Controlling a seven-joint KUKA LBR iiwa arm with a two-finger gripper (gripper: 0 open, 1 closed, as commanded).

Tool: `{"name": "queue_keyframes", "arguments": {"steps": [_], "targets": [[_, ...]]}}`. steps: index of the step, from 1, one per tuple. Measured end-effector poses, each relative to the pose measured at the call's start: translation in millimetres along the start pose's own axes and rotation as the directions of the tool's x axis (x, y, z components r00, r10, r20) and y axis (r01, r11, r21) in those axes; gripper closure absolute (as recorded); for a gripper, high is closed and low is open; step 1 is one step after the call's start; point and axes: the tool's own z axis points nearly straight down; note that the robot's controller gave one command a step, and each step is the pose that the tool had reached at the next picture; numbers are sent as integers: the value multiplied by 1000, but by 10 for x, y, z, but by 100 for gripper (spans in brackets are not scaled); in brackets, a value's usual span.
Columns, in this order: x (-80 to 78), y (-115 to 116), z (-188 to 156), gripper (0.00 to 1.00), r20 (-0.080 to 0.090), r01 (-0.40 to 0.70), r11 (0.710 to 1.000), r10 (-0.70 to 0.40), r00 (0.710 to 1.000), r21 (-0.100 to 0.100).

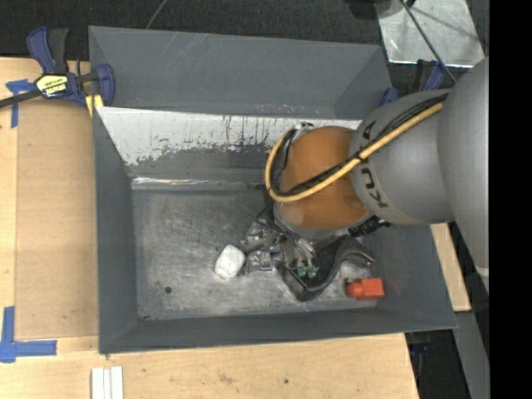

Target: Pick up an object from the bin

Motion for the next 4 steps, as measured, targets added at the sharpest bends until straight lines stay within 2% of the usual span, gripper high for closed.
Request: {"name": "queue_keyframes", "arguments": {"steps": [1, 2, 3, 4], "targets": [[29, -4, 26, 0, -10, 0, 1000, 0, 1000, 1], [1, -2, 1, 100, 0, -1, 1000, 1, 1000, 0], [29, -5, 26, 0, -10, 0, 1000, 0, 1000, 1], [-341, -586, -51, 0, -7, 19, 1000, -19, 1000, 3]]}}
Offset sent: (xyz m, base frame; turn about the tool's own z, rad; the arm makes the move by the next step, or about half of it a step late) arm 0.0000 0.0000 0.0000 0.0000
